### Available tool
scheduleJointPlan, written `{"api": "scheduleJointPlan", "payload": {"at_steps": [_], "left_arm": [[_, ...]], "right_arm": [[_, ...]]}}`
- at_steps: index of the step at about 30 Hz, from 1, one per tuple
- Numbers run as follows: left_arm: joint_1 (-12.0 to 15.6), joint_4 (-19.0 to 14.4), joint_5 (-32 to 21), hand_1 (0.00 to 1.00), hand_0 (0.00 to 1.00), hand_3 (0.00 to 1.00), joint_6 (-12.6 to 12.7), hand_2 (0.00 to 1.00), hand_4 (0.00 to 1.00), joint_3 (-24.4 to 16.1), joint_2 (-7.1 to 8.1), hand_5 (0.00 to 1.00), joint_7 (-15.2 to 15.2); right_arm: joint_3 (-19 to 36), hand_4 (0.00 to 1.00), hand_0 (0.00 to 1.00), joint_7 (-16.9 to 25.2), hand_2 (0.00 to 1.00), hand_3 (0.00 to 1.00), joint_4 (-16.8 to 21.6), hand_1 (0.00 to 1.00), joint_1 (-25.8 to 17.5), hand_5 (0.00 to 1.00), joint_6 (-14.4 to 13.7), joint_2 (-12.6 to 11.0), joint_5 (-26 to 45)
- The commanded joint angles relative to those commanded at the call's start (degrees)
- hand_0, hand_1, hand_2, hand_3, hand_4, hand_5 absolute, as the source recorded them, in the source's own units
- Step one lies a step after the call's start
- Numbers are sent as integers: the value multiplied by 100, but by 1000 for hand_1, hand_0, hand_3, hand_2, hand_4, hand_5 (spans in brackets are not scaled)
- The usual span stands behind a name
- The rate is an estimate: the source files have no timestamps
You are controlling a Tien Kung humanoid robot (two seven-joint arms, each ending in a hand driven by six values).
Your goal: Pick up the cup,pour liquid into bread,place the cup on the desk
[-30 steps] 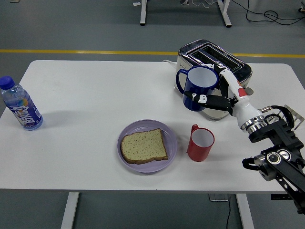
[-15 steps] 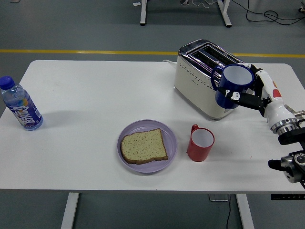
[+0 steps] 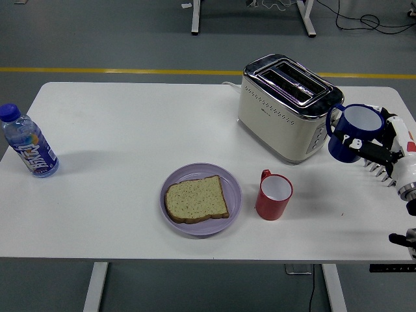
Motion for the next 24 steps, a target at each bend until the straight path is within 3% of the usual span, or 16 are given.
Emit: {"api": "scheduleJointPlan", "payload": {"at_steps": [9, 24], "left_arm": [[32, -2, 114, 692, 684, 551, -7, 698, 255, -55, -1, 998, 36], [0, -5, 1, 692, 685, 552, -12, 697, 254, 10, 5, 998, -3]], "right_arm": [[155, 788, 337, 67, 440, 479, -171, 289, -257, 46, -62, 127, -102], [114, 784, 395, 461, 452, 481, -485, 316, -416, 50, -512, 408, -386]]}}
